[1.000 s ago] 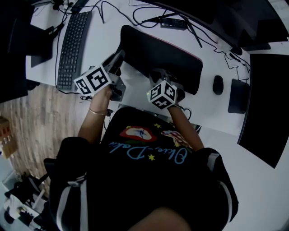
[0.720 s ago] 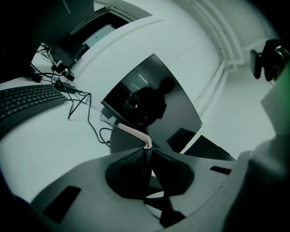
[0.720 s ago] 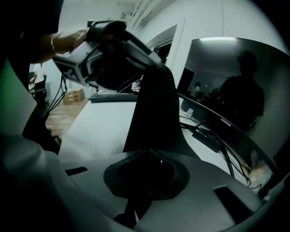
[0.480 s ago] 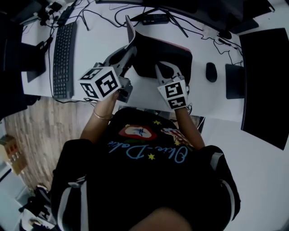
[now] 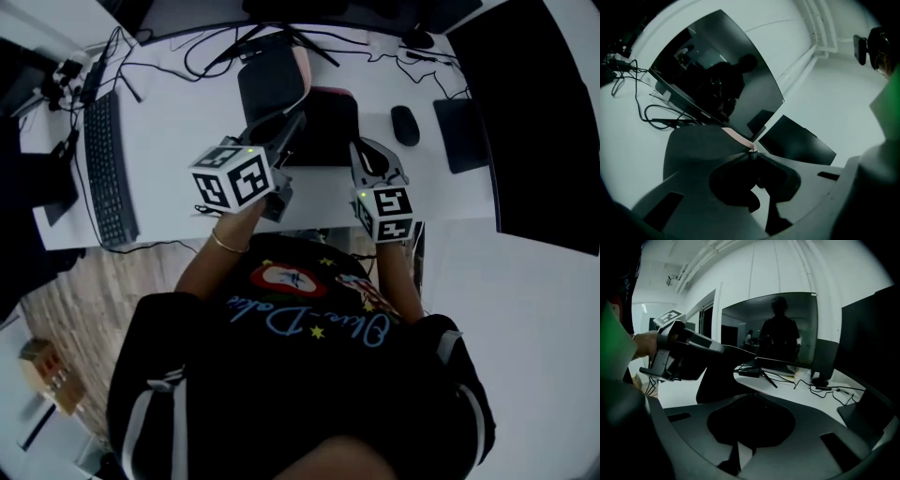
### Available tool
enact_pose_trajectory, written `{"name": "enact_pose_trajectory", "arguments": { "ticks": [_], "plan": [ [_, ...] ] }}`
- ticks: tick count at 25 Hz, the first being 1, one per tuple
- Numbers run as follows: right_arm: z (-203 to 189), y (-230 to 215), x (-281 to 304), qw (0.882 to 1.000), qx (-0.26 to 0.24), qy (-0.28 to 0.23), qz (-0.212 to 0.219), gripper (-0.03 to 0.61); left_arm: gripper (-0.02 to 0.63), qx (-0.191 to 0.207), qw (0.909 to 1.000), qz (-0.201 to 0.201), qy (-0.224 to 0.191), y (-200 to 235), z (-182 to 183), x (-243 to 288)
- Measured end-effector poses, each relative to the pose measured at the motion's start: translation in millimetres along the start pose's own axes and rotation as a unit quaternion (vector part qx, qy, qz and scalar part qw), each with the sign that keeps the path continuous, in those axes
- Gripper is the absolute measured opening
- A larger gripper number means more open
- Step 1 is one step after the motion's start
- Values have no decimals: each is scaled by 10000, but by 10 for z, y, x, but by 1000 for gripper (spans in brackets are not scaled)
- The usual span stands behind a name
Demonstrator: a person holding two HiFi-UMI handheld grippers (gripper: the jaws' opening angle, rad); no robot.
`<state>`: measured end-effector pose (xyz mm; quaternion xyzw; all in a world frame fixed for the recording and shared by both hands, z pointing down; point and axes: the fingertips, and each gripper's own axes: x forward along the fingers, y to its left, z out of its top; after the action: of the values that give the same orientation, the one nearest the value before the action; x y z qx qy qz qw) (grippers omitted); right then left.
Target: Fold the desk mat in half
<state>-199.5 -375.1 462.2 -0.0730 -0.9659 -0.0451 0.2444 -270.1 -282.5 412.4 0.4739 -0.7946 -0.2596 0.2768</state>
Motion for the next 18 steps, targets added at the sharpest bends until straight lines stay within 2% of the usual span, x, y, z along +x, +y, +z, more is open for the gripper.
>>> {"name": "enact_pose_trajectory", "arguments": {
  "ticks": [7,15,18],
  "plan": [
    [-137,-265,-434,9980,357,-26,-527,2,34,306,9959,-170,839,-205,-527,483],
    [-290,-415,-788,9946,618,-41,-839,2,34,721,9815,-7,1775,-223,-1120,749],
    [-329,-430,-854,9936,685,-62,-897,2,35,789,9773,36,1964,-202,-1252,771]
  ]
}}
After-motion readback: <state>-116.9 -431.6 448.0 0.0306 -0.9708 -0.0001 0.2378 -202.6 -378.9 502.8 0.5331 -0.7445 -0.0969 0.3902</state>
